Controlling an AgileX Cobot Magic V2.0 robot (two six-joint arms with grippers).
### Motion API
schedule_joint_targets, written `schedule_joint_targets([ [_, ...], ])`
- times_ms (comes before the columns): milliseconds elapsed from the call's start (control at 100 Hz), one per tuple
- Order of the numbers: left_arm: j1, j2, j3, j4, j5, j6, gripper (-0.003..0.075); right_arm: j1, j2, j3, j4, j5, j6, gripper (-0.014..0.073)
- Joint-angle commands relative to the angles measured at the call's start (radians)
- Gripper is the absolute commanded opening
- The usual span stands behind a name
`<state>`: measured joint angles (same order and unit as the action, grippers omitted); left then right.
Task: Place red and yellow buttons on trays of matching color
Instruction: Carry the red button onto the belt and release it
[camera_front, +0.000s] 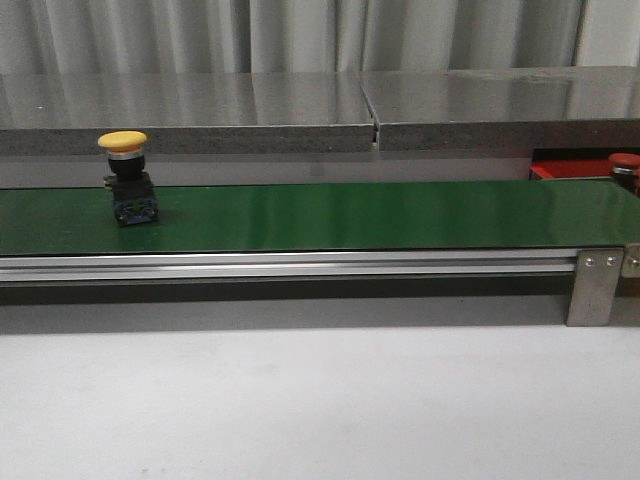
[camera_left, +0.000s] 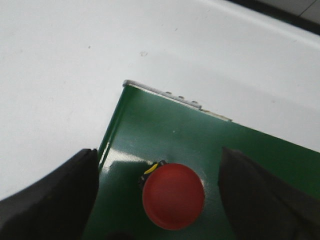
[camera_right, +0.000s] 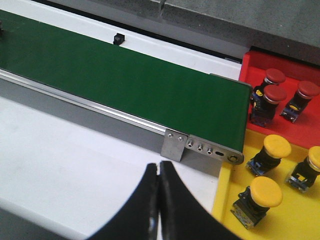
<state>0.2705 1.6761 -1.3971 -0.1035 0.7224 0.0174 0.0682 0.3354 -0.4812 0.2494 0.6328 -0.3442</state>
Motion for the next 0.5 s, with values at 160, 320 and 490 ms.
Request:
schedule_joint_targets([
  [160, -0.098, -0.153, -0.020, -0.020, -0.045, 0.116, 0.0167, 0.000, 0.005, -0.026, 0.005, -0.069, -0.005, -0.0069],
  [320, -0.185, -0.202, 0.031, -0.020, -0.052, 0.126, -0.0019, 0.000, 0.005, -0.026, 0.005, -0.069, -0.005, -0.0069],
  [490, -0.276, -0.273, 0.129, -0.020, -0.103, 0.128, -0.0019, 0.000, 0.005, -0.026, 0.005, -0.069, -0.005, -0.0069],
])
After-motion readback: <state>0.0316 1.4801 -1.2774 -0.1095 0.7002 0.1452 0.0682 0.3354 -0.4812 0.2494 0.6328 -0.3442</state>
